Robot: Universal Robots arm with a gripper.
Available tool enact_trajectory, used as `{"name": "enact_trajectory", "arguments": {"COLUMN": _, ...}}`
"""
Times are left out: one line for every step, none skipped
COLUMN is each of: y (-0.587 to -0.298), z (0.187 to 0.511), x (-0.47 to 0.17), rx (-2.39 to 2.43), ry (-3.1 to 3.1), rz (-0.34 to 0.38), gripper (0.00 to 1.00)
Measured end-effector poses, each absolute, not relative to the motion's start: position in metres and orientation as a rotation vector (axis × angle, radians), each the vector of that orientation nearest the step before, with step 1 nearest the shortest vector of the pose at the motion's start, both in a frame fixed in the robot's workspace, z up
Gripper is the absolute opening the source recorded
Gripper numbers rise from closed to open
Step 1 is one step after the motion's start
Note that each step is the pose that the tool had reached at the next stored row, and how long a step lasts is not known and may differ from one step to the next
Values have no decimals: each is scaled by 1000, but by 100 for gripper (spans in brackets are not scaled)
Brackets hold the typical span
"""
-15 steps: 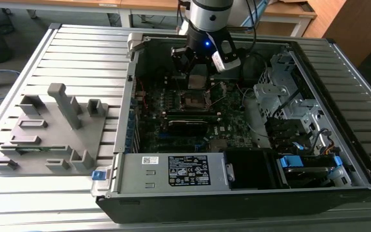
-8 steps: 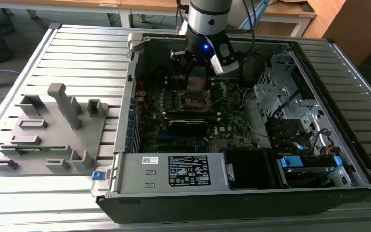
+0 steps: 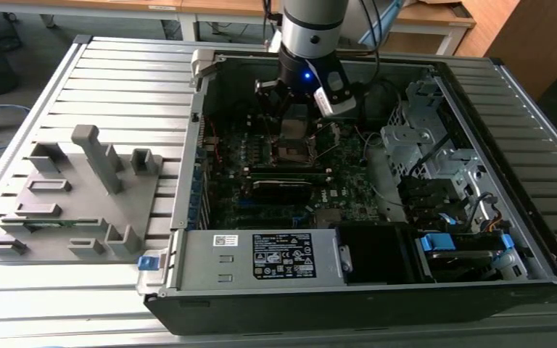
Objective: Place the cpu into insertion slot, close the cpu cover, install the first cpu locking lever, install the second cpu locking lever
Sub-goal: 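Place the cpu into insertion slot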
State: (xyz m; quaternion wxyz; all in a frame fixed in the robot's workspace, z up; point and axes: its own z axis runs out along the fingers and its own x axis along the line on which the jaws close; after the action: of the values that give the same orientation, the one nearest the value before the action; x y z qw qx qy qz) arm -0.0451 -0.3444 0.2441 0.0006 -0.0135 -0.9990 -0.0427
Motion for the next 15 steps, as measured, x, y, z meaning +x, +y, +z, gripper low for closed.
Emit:
{"name": "enact_trajectory", "arguments": {"y": -344, "z": 243, "x": -45, "rx": -44, "ry": -3137, "rz": -132, "gripper": 54}}
{"name": "enact_trajectory", "arguments": {"y": -344, "z": 242, "x": -45, "rx": -45, "ry": -3138, "rz": -129, "gripper": 54}}
{"name": "enact_trajectory", "arguments": {"y": -344, "z": 242, "x": -45, "rx": -47, "ry": -3138, "rz": -126, "gripper": 54}}
{"name": "enact_trajectory", "arguments": {"y": -344, "z": 241, "x": -45, "rx": -48, "ry": -3138, "rz": -123, "gripper": 54}}
{"name": "enact_trajectory", "arguments": {"y": -344, "z": 240, "x": -45, "rx": -49, "ry": -3138, "rz": -120, "gripper": 54}}
{"name": "enact_trajectory", "arguments": {"y": -344, "z": 240, "x": -45, "rx": -50, "ry": -3138, "rz": -117, "gripper": 54}}
{"name": "enact_trajectory", "arguments": {"y": -344, "z": 239, "x": -45, "rx": -51, "ry": -3138, "rz": -111, "gripper": 54}}
{"name": "enact_trajectory", "arguments": {"y": -344, "z": 239, "x": -45, "rx": -52, "ry": -3139, "rz": -102, "gripper": 54}}
{"name": "enact_trajectory", "arguments": {"y": -344, "z": 239, "x": -45, "rx": -52, "ry": -3139, "rz": -94, "gripper": 54}}
{"name": "enact_trajectory", "arguments": {"y": -344, "z": 239, "x": -45, "rx": -52, "ry": -3139, "rz": -93, "gripper": 54}}
{"name": "enact_trajectory", "arguments": {"y": -344, "z": 239, "x": -45, "rx": -52, "ry": -3139, "rz": -93, "gripper": 54}}
{"name": "enact_trajectory", "arguments": {"y": -344, "z": 239, "x": -45, "rx": -52, "ry": -3139, "rz": -93, "gripper": 54}}
{"name": "enact_trajectory", "arguments": {"y": -344, "z": 239, "x": -45, "rx": -52, "ry": -3139, "rz": -93, "gripper": 54}}
{"name": "enact_trajectory", "arguments": {"y": -344, "z": 238, "x": -45, "rx": -52, "ry": -3139, "rz": -93, "gripper": 54}}
{"name": "enact_trajectory", "arguments": {"y": -344, "z": 238, "x": -45, "rx": -52, "ry": -3140, "rz": -93, "gripper": 54}}
